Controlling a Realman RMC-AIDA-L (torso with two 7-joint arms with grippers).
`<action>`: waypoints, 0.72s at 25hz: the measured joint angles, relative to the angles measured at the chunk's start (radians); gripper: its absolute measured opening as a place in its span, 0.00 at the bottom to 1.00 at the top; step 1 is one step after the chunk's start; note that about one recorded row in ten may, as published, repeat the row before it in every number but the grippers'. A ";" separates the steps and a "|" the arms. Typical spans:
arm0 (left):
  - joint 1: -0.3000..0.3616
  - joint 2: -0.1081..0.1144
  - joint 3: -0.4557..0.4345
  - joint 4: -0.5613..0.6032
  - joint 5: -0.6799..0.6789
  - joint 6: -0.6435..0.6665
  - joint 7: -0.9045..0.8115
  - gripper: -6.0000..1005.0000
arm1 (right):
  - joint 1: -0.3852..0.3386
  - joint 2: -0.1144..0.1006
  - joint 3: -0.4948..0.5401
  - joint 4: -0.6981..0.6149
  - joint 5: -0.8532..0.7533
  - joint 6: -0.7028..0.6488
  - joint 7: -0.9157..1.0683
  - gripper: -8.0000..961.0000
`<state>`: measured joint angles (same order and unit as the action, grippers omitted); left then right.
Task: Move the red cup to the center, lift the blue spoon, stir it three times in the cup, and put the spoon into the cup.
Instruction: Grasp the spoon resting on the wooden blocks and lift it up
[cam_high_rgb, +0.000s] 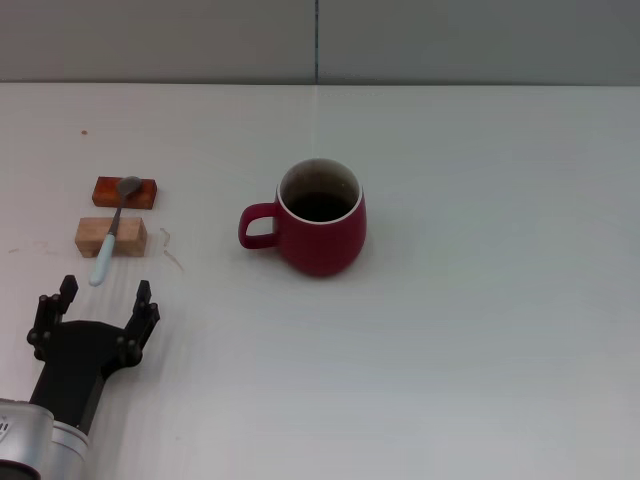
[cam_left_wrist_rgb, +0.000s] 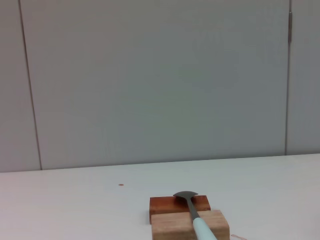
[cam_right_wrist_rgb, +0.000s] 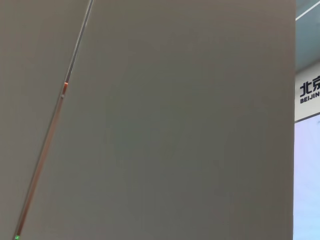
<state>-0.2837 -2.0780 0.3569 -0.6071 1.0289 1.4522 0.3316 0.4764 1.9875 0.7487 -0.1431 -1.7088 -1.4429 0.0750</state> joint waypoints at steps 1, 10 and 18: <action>-0.003 0.000 -0.001 0.005 0.000 -0.005 -0.001 0.84 | -0.003 0.001 0.000 0.000 0.000 -0.004 0.000 0.71; -0.021 0.002 -0.009 0.040 0.003 -0.032 -0.004 0.84 | -0.022 0.007 0.000 0.003 0.000 -0.011 -0.002 0.71; -0.036 0.003 -0.012 0.105 0.004 -0.074 -0.069 0.84 | -0.035 0.014 0.000 0.004 0.000 -0.015 -0.003 0.71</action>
<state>-0.3195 -2.0753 0.3451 -0.5024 1.0324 1.3783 0.2628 0.4417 2.0011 0.7485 -0.1391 -1.7087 -1.4575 0.0718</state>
